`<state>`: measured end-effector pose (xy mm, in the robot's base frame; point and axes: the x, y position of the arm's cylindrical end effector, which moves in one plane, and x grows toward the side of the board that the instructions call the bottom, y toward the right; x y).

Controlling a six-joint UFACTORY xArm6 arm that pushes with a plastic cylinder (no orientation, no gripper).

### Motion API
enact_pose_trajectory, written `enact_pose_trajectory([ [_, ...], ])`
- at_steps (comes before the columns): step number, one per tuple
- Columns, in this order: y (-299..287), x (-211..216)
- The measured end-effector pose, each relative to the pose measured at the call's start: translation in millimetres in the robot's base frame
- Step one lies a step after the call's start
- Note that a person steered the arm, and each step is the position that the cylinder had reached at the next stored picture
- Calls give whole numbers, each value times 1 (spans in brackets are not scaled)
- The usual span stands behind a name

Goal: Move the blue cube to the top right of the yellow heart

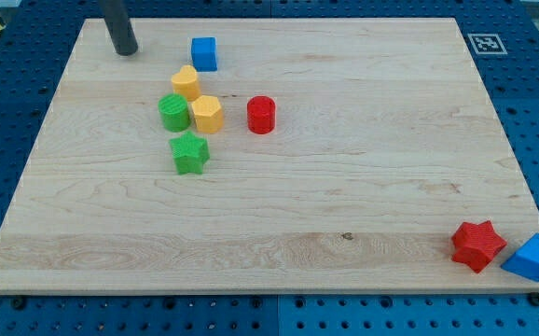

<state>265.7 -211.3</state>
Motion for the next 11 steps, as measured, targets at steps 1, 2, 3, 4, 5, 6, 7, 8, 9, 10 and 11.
enact_pose_trajectory([
  [1,17,0],
  [2,34,0],
  [3,42,0],
  [4,49,0],
  [5,57,0],
  [6,66,1],
  [7,76,2],
  [8,86,2],
  [9,98,2],
  [10,109,5],
  [11,109,12],
])
